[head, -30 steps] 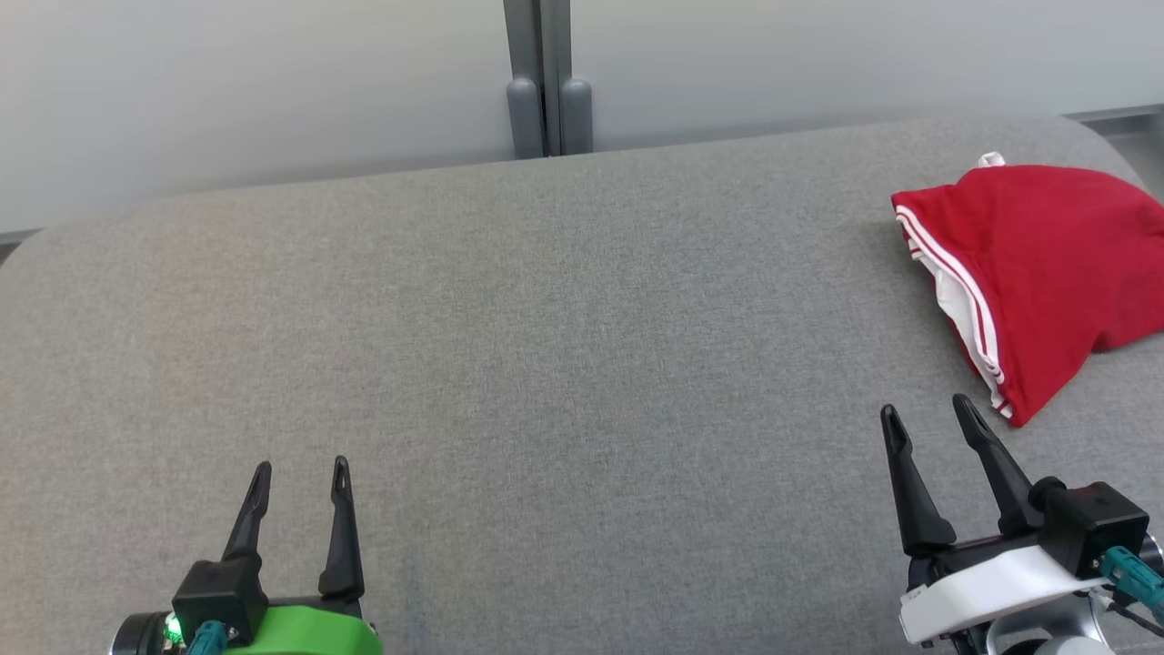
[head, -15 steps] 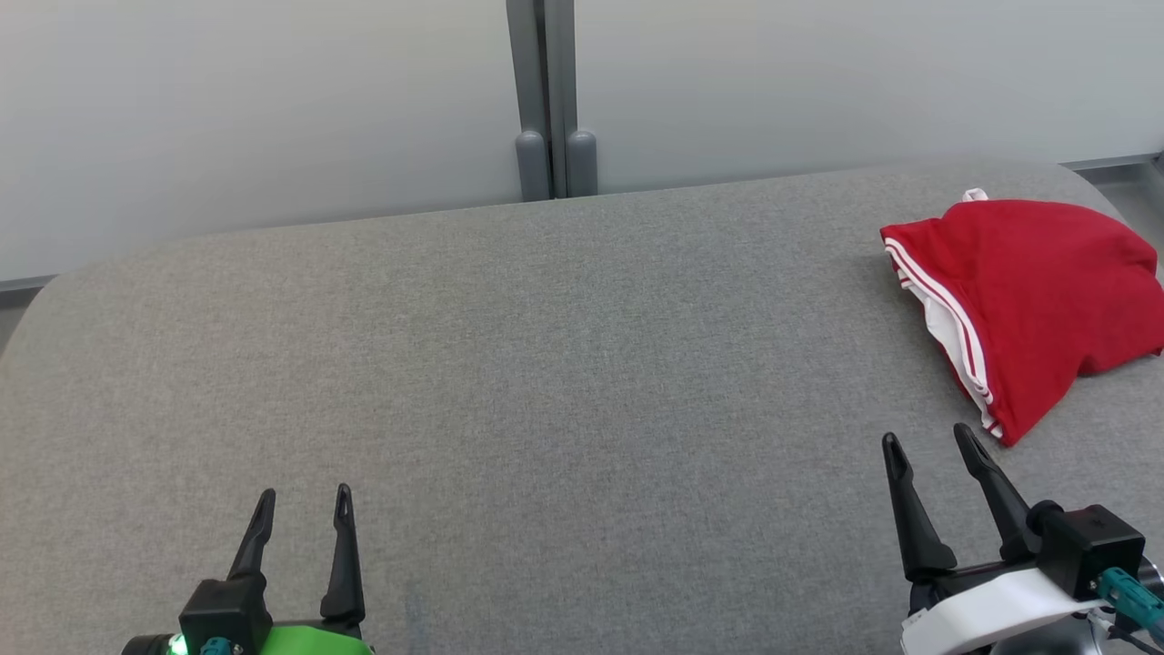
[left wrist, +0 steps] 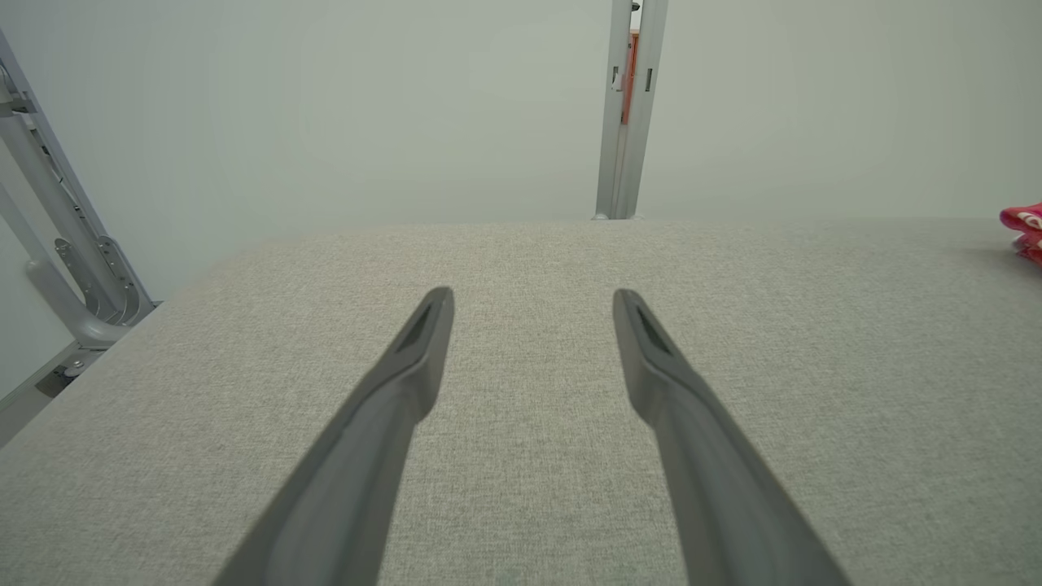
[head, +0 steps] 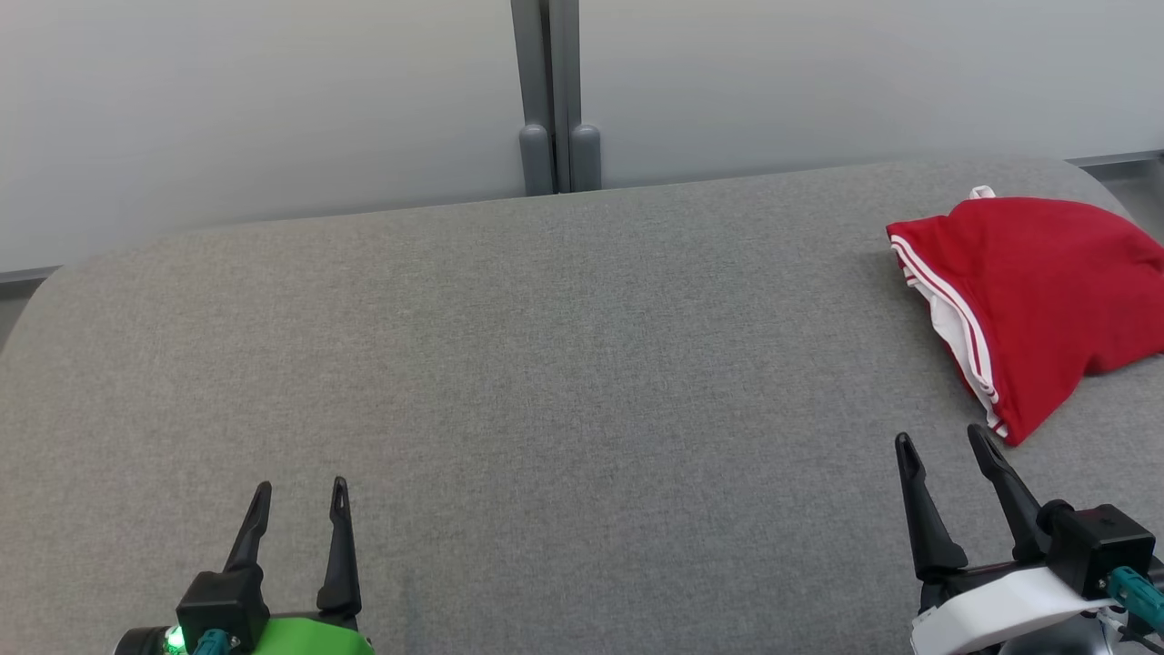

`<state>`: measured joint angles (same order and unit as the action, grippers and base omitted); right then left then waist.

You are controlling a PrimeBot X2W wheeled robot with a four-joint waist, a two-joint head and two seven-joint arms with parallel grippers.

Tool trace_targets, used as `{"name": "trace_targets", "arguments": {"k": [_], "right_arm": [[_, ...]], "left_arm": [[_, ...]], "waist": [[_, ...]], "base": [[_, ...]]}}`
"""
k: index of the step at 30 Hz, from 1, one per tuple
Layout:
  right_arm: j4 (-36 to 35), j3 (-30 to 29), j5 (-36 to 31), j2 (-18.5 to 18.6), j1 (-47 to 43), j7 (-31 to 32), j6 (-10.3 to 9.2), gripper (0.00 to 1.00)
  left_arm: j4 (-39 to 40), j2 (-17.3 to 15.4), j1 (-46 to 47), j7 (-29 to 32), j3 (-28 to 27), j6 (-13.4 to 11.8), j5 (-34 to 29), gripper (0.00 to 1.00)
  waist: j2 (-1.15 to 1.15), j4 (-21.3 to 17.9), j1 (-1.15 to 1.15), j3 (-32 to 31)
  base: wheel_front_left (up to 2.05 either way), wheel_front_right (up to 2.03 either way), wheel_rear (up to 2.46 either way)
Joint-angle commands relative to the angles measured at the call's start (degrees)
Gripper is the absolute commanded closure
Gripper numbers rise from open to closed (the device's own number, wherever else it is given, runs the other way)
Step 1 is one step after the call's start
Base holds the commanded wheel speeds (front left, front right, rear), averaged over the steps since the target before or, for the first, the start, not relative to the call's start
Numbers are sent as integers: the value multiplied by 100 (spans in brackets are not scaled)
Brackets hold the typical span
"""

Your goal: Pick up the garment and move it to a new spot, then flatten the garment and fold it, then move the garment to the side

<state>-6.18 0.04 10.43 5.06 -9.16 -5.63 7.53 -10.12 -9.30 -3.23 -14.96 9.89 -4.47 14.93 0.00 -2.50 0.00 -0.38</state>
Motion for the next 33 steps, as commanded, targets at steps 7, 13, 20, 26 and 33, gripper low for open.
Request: {"name": "trace_targets", "arguments": {"k": [7, 13, 20, 26, 33], "right_arm": [[7, -24, -18, -8, 20, -30, -10, 0], [-36, -55, -16, -18, 1, -30, -10, 0], [45, -45, 10, -36, -1, -3, 1, 100], [209, -39, 613, -40, 70, 40, 1, 100], [397, -45, 1393, -7, 234, 112, 0, 100]], "left_arm": [[-15, 42, 126, -29, -63, 47, -57, 0], [12, 94, 168, -29, -102, 59, -105, 0], [-24, 149, 94, 11, -86, 55, -88, 100], [-129, 193, 125, 181, -184, 133, 455, 100], [-151, 235, 210, 370, -326, 235, 1152, 100]], "waist": [[0, 1, 0, 33], [0, 35, 0, 67], [0, 69, 0, 110], [0, 77, 0, 109], [0, 87, 0, 106]], "base": [[0, 0, 0], [0, 0, 0], [0, 0, 0], [0, 0, 0], [0, 0, 0]]}}
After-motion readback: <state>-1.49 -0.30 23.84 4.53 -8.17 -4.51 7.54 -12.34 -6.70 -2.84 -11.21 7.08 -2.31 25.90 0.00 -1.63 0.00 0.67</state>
